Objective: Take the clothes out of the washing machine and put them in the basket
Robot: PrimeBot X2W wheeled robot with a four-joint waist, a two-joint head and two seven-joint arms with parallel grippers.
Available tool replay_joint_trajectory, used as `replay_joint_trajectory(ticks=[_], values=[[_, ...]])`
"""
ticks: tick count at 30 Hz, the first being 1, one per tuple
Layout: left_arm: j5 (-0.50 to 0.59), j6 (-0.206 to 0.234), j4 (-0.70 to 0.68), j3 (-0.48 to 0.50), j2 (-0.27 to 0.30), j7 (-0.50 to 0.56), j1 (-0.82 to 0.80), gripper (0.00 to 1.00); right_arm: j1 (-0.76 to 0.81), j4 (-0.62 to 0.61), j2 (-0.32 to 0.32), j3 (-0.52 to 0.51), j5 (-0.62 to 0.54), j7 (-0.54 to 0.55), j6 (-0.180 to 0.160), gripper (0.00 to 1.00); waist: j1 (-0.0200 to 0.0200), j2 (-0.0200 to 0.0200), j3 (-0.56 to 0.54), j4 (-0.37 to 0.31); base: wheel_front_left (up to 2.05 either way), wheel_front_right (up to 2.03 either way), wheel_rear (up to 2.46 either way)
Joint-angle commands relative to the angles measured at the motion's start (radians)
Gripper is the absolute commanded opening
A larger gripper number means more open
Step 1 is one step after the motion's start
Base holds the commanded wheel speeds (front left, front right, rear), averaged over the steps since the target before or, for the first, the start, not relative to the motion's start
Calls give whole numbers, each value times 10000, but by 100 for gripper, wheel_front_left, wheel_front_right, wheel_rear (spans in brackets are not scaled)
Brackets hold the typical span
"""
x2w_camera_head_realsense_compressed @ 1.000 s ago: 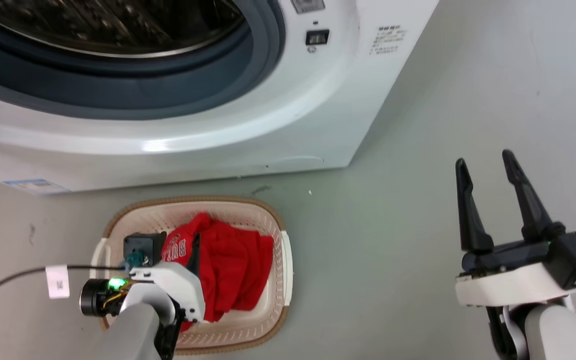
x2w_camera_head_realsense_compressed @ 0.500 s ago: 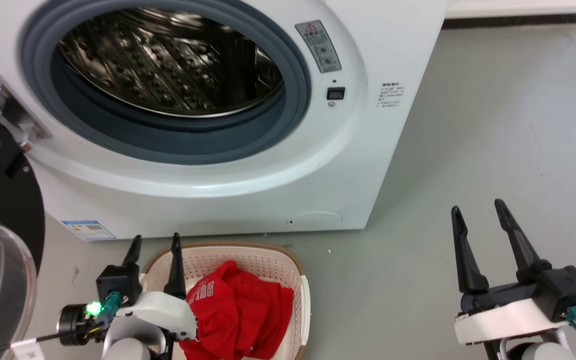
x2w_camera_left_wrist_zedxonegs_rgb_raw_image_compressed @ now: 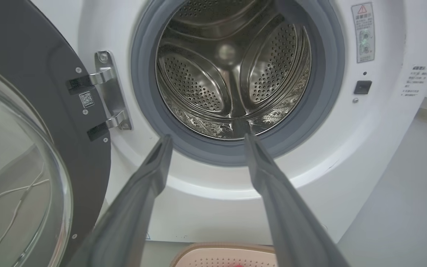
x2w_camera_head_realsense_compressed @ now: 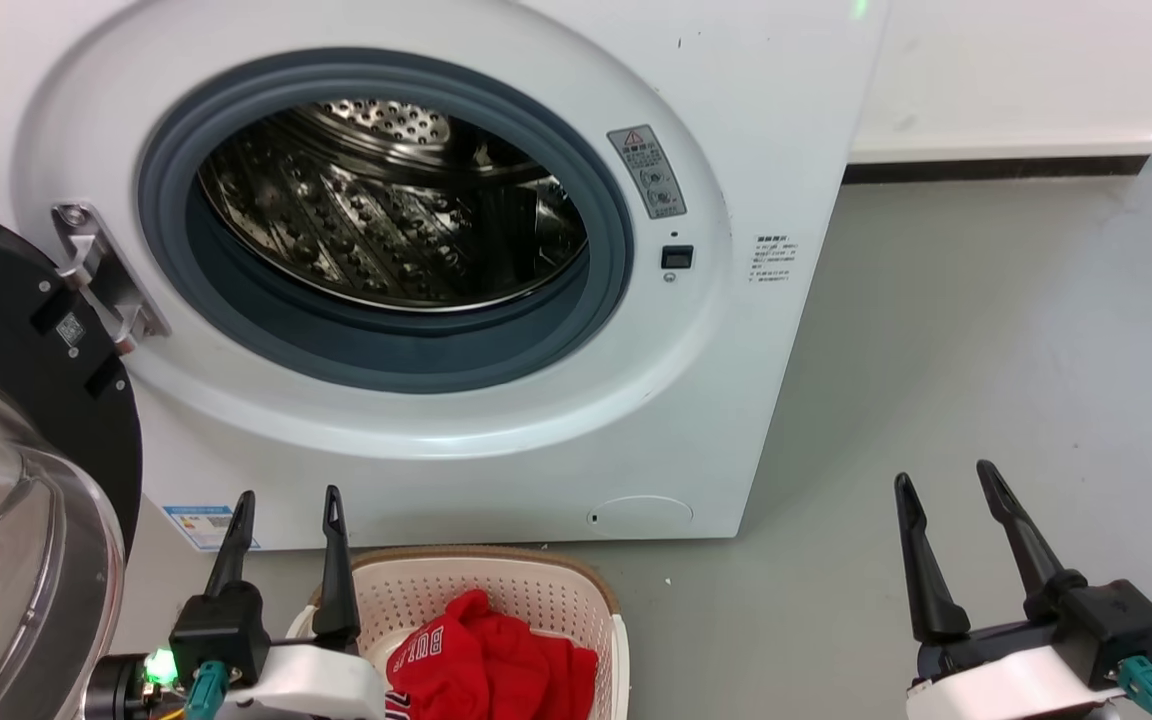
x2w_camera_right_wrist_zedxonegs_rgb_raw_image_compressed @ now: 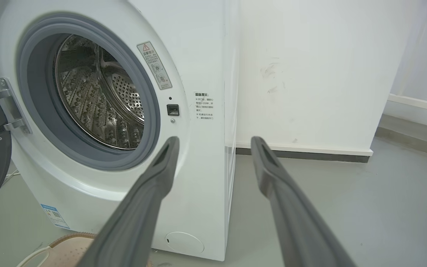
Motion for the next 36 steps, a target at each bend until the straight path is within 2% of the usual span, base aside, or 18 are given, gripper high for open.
replay_joint_trajectory(ticks=[1, 11, 23, 36], values=[[88, 5, -190, 38, -67, -25, 193, 100, 130, 16, 10, -28, 24, -23, -11, 100, 2, -1, -137, -23, 0, 0, 0], [358, -86, -827, 130, -161, -25, 848, 100, 393, 52, 10, -122, 73, -23, -11, 100, 2, -1, -505, -57, 0, 0, 0], [438, -244, -729, 241, -204, -25, 1286, 100, 569, 87, 10, -105, 217, -23, -11, 100, 2, -1, -684, -135, 0, 0, 0], [461, -224, -714, 215, -235, -25, 1295, 100, 560, 91, 10, -111, 227, -23, -9, 100, 2, -1, -669, -190, 0, 0, 0]])
